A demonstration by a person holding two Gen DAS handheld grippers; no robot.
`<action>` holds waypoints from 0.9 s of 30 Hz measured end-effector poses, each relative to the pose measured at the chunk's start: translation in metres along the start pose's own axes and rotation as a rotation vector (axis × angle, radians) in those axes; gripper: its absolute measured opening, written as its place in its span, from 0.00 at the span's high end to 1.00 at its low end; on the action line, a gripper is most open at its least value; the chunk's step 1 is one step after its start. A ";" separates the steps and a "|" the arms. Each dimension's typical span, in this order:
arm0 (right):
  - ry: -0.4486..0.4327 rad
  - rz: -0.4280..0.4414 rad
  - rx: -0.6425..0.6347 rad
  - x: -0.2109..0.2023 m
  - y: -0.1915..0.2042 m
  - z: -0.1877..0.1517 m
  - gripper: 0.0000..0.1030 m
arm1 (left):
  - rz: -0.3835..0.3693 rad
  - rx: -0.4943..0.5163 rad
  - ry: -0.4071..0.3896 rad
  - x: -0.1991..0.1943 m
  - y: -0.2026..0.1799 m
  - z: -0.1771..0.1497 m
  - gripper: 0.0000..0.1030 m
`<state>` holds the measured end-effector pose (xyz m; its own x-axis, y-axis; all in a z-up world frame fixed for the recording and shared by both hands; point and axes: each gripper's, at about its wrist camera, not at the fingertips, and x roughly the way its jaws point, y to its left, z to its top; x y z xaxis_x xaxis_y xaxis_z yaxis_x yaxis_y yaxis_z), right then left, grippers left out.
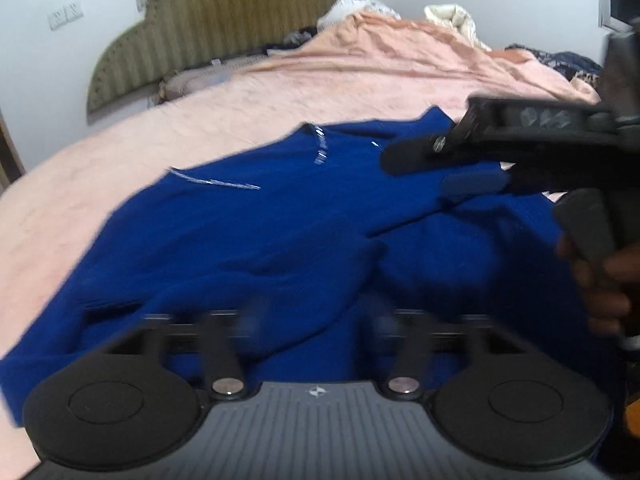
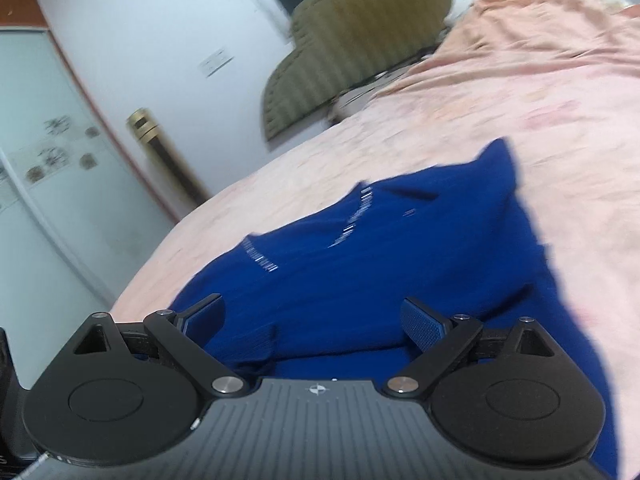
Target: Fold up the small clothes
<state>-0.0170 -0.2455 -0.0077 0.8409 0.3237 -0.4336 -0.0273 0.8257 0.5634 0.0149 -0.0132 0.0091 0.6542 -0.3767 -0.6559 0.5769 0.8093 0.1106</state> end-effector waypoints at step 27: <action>0.193 0.086 -0.264 0.064 0.064 -0.003 0.85 | 0.077 -0.888 0.161 0.010 0.250 -0.049 0.96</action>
<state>0.0339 -0.1707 -0.0018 0.7125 0.4577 -0.5318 -0.2535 0.8747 0.4131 0.1417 0.2076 -0.0061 0.5604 -0.2936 -0.7744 -0.0990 0.9046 -0.4146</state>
